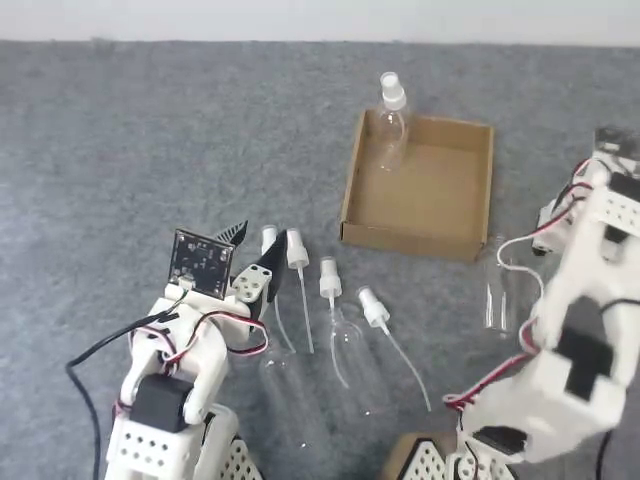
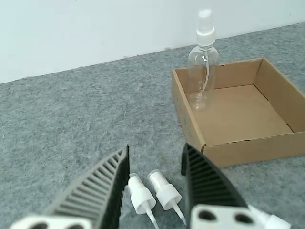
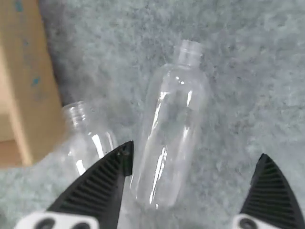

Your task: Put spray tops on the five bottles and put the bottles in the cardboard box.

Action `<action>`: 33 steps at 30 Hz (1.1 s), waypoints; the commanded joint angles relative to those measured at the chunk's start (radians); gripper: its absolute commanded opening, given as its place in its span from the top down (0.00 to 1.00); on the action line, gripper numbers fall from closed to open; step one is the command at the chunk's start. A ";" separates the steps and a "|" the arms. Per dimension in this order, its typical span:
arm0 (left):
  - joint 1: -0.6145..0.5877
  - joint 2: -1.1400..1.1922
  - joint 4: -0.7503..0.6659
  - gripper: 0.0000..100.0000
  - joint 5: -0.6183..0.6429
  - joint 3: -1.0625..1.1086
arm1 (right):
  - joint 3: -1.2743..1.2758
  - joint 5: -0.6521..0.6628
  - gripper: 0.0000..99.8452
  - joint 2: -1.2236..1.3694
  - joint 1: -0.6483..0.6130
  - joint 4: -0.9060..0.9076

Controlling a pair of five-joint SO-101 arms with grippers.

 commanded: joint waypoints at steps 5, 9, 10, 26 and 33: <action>-0.002 -0.015 -0.025 0.84 0.000 -0.008 | -0.170 -0.015 0.67 0.200 0.002 -0.001; -0.002 -0.015 -0.025 0.84 0.000 -0.008 | -0.206 -0.008 0.75 0.248 0.008 -0.001; -0.002 -0.015 -0.025 0.84 0.000 -0.008 | -0.218 -0.005 0.79 0.255 0.008 -0.001; -0.002 -0.015 -0.025 0.84 0.000 -0.008 | -0.164 0.841 0.96 0.260 0.234 0.104; -0.002 -0.015 -0.026 0.84 0.000 -0.001 | -0.158 0.996 0.96 0.259 0.344 0.194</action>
